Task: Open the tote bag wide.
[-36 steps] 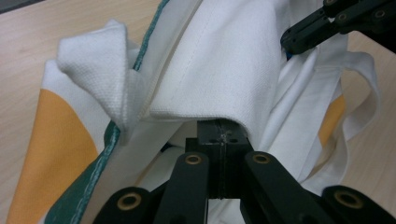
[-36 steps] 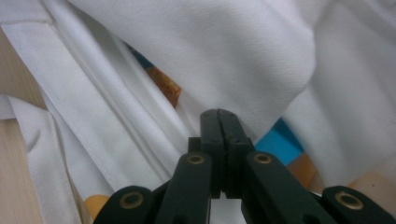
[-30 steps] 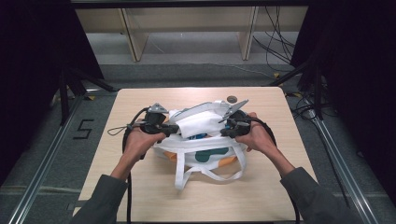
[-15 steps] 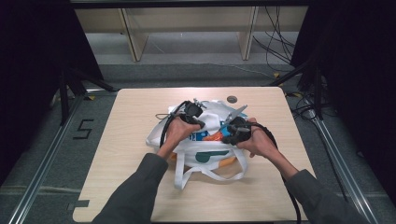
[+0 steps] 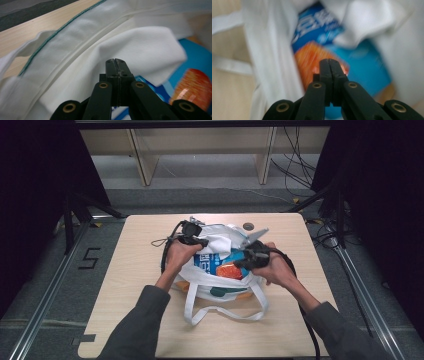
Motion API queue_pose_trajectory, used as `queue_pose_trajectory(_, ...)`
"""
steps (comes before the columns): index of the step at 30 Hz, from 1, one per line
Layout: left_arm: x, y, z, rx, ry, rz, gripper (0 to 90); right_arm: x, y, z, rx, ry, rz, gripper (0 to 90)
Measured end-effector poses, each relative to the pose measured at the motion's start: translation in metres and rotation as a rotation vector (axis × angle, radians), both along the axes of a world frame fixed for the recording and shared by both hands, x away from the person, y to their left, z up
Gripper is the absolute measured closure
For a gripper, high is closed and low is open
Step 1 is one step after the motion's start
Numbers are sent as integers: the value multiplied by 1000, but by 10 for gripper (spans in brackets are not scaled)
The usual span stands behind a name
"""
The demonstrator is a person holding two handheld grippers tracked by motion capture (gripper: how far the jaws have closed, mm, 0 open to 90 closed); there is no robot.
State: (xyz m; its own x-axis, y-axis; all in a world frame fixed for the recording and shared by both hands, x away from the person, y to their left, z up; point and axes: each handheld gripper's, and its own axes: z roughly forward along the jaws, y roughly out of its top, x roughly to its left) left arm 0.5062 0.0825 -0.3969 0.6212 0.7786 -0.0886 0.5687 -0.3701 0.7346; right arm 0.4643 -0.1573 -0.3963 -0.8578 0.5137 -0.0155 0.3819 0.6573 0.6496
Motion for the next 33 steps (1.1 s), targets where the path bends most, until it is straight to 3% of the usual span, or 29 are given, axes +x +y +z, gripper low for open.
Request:
queue_pose_trajectory(3,-9,10,-6,27,25,-22,888,26,28,-1,-11,0,-2,900)
queue_pose_trajectory(4,-13,11,-11,51,48,-49,886,36,38,-5,-52,-12,1,900)
queue_pose_trajectory(5,-13,11,-11,51,48,-49,882,45,45,-10,-116,-34,-31,900)
queue_pose_trajectory(6,-24,14,-24,91,98,-110,880,55,50,-15,-199,-69,-52,900)
queue_pose_trajectory(7,-32,15,-30,113,130,-149,879,67,52,-20,-230,-85,-70,900)
queue_pose_trajectory(8,-39,16,-34,131,133,-188,883,77,52,-24,-215,-52,-116,900)
queue_pose_trajectory(9,-39,16,-34,131,133,-188,887,84,50,-25,-202,-39,-140,900)
queue_pose_trajectory(10,-57,20,-48,159,183,-242,893,95,47,-27,-224,-50,-178,900)
queue_pose_trajectory(11,-65,22,-55,164,187,-248,894,104,43,-33,-269,-46,-213,900)
queue_pose_trajectory(13,-76,25,-66,139,175,-272,895,117,34,-48,-294,2,-246,900)
queue_pose_trajectory(14,-82,27,-73,99,179,-265,896,122,28,-57,-299,34,-273,900)
queue_pose_trajectory(15,-84,27,-74,115,155,-269,896,127,20,-65,-238,81,-293,900)
queue_pose_trajectory(16,-84,26,-71,127,162,-261,896,130,13,-67,-188,113,-304,900)
queue_pose_trajectory(18,-82,23,-60,138,146,-250,895,131,6,-59,-136,144,-322,900)
queue_pose_trajectory(21,-74,21,-35,77,84,-221,892,122,0,-34,-71,109,-292,900)
queue_pose_trajectory(22,-67,19,-25,62,59,-217,892,112,-1,-21,-78,90,-318,900)
queue_pose_trajectory(23,-59,15,-15,43,44,-209,892,107,-3,-13,-55,55,-265,900)
queue_pose_trajectory(24,-52,11,-10,26,35,-206,888,96,1,-4,-62,60,-275,900)
queue_pose_trajectory(25,-41,3,-3,11,37,-186,885,91,2,-1,-65,6,-219,900)
queue_pose_trajectory(28,-12,-16,-3,52,48,-160,878,51,16,7,-58,-10,-75,900)
queue_pose_trajectory(29,-12,-16,-3,52,48,-160,878,42,19,6,-83,10,-36,900)
queue_pose_trajectory(30,9,-25,-8,108,59,-104,883,29,19,2,-107,16,29,900)
queue_pose_trajectory(31,20,-26,-12,139,41,-60,889,20,18,-1,-123,29,36,900)
queue_pose_trajectory(32,27,-24,-15,173,10,-32,894,8,13,-6,-146,50,55,900)
queue_pose_trajectory(33,31,-22,-20,246,-24,-9,895,1,6,-11,-159,46,81,900)
